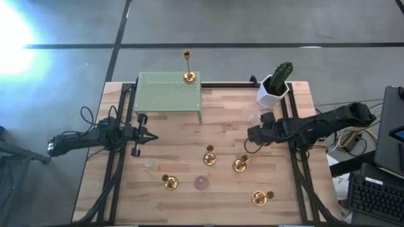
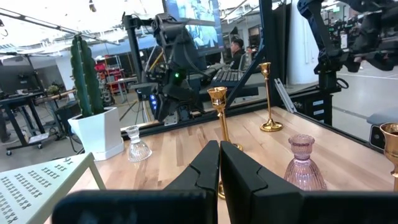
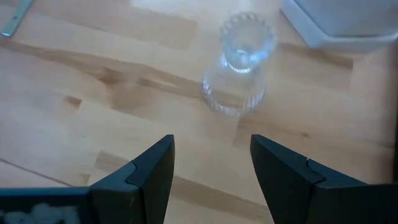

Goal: Pick & Place candle stick holders
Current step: Put the right transparent candle holder on the shelf

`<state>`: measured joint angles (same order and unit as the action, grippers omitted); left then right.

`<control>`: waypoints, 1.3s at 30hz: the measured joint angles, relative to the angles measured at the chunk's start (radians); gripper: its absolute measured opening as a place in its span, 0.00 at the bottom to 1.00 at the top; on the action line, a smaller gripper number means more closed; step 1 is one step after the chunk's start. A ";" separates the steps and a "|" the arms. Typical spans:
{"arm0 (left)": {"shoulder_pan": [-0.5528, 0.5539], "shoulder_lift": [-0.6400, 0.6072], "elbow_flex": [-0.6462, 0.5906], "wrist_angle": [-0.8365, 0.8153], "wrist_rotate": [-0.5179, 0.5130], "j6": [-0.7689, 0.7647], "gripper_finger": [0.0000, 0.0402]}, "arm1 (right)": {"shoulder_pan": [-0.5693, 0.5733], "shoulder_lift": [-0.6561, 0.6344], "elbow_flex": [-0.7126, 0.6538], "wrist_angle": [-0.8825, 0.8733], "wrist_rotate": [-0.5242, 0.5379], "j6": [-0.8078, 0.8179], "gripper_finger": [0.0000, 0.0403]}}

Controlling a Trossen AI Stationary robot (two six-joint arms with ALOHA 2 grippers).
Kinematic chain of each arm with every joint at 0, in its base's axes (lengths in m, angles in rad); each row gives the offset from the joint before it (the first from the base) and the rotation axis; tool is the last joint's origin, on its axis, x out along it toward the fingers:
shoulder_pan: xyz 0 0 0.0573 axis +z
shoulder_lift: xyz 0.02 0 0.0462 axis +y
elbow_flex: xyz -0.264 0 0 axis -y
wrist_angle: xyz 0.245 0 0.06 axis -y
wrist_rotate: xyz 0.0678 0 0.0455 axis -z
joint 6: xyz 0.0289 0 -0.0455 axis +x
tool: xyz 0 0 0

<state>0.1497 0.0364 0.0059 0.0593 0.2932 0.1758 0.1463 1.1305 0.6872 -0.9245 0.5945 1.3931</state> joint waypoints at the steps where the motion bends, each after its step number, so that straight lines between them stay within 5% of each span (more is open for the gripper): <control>1: 0.000 0.000 0.000 0.000 0.000 0.000 0.05 | 0.013 0.000 -0.019 0.026 0.023 0.010 0.50; 8: 0.000 0.000 0.000 0.000 0.000 0.000 0.05 | 0.074 0.000 -0.179 0.318 0.237 0.005 0.50; 20: 0.000 0.000 0.000 0.000 0.000 0.000 0.05 | 0.057 0.001 -0.412 0.685 0.355 0.017 0.50; 29: 0.000 0.000 0.000 0.000 0.000 0.000 0.05 | -0.034 0.001 -0.500 0.936 0.338 -0.164 0.57; 39: 0.000 0.000 0.000 0.000 0.000 0.000 0.05 | -0.151 0.001 -0.501 0.968 0.332 -0.292 0.66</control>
<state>0.1497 0.0364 0.0059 0.0593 0.2929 0.1757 -0.0048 1.1313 0.1862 0.0431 0.9268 1.1013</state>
